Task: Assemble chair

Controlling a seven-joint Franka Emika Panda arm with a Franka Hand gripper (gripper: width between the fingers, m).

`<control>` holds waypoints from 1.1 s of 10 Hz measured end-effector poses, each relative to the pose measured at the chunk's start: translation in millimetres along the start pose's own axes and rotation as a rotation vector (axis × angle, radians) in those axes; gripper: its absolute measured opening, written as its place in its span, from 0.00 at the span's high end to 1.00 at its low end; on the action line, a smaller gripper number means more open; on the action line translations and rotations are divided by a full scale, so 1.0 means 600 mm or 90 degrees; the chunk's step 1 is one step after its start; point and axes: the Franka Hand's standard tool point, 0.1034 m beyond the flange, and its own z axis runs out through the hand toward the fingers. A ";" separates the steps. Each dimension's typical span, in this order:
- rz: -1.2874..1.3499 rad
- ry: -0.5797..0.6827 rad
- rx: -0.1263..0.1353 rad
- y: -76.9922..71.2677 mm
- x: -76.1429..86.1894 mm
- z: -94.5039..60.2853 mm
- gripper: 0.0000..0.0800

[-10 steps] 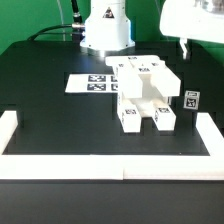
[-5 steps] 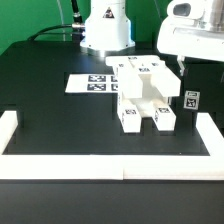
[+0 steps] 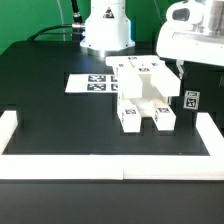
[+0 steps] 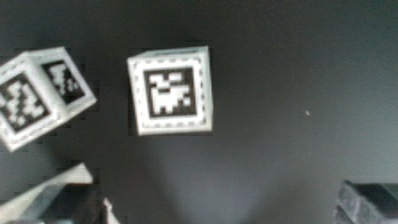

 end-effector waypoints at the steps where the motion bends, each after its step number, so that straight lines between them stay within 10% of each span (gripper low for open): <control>1: 0.015 -0.002 -0.005 -0.003 -0.006 0.010 0.19; 11: 0.013 0.009 0.004 -0.023 -0.004 0.019 0.19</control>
Offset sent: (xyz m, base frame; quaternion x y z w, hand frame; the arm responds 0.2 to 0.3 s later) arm -0.0004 -0.0019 -0.0123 0.0165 0.0201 0.0126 0.9996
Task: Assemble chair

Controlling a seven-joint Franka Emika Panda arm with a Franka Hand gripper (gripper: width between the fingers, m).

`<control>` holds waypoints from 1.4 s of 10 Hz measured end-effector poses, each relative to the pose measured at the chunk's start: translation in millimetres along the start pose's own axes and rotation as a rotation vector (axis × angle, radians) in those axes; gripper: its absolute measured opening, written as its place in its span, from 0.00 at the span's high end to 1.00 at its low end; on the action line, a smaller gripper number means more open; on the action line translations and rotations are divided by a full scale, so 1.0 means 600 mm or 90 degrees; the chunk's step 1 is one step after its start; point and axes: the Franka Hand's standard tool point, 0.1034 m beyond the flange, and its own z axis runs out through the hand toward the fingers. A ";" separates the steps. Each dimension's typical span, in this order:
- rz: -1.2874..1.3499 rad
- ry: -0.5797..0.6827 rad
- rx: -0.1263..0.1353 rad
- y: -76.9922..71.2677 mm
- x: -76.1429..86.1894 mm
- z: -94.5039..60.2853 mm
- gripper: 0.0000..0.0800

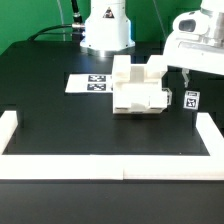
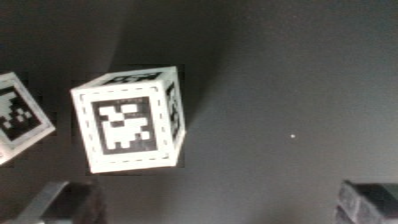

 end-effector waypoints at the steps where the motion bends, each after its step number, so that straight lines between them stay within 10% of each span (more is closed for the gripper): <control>1: -0.001 0.001 0.002 -0.002 0.000 -0.004 0.19; 14: -0.119 0.018 -0.003 0.098 0.061 -0.018 0.19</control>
Offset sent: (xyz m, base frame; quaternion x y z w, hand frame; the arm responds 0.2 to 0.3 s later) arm -0.0165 -0.0143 0.0096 0.0174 -0.0060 -0.0176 0.9997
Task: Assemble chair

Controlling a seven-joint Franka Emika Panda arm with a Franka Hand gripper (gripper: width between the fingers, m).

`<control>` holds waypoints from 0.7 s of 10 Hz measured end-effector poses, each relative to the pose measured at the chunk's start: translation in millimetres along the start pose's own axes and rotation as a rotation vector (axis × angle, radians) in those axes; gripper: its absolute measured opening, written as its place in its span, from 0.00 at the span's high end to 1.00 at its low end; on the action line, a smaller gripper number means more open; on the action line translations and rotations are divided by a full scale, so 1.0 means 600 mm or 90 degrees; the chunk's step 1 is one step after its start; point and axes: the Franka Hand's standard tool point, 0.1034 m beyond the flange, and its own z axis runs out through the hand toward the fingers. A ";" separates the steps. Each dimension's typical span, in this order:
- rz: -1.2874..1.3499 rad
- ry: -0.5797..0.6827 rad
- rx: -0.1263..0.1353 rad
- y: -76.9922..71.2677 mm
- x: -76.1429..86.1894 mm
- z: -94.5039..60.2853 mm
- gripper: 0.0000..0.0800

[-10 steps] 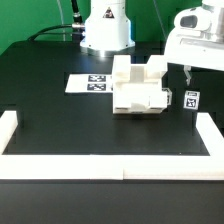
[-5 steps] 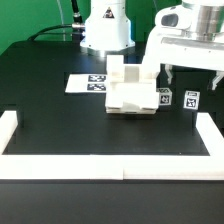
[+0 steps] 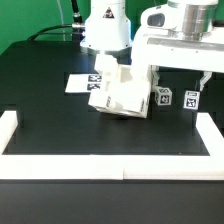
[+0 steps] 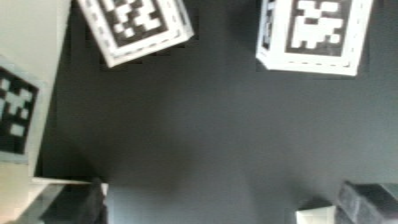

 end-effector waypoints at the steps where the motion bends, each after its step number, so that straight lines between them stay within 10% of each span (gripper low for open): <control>1: 0.009 -0.001 0.001 -0.011 -0.006 0.000 0.19; 7: 0.016 0.004 0.008 -0.062 -0.031 -0.012 0.19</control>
Offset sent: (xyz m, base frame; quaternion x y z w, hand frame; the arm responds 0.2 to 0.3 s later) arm -0.0097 0.0352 -0.0002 -0.0125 0.0085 0.0377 0.9992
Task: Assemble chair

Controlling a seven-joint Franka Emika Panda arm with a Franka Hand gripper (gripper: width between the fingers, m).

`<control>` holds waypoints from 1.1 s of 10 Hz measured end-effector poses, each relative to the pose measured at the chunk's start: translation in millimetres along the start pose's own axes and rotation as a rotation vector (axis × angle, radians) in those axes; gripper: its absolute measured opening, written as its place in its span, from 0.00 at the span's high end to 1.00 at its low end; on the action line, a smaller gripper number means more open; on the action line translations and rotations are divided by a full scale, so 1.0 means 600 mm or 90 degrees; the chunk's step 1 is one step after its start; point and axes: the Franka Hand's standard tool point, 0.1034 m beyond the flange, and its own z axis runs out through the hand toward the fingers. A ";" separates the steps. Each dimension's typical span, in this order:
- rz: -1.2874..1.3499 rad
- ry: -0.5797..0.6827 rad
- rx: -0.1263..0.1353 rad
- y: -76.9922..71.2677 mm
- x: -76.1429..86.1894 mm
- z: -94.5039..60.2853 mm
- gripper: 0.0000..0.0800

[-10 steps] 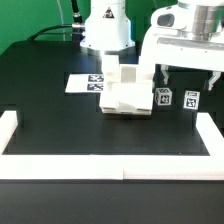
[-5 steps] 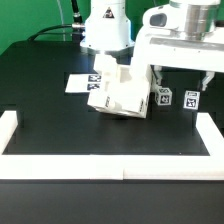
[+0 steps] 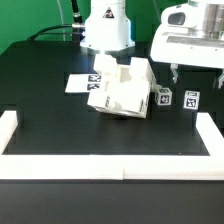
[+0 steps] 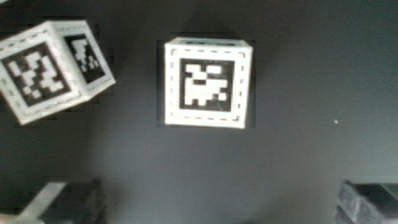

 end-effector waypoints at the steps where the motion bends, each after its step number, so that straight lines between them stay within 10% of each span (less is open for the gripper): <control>1: -0.006 0.000 0.005 0.002 0.003 -0.019 0.19; 3: -0.032 -0.004 0.032 0.035 0.025 -0.080 0.19; 9: -0.029 -0.002 0.029 0.042 0.026 -0.074 0.19; 11: -0.052 -0.010 0.037 0.098 0.033 -0.103 0.19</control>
Offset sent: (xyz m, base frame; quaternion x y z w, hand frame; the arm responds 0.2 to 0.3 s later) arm 0.0000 0.0000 0.0000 0.0000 0.0000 0.0000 1.0000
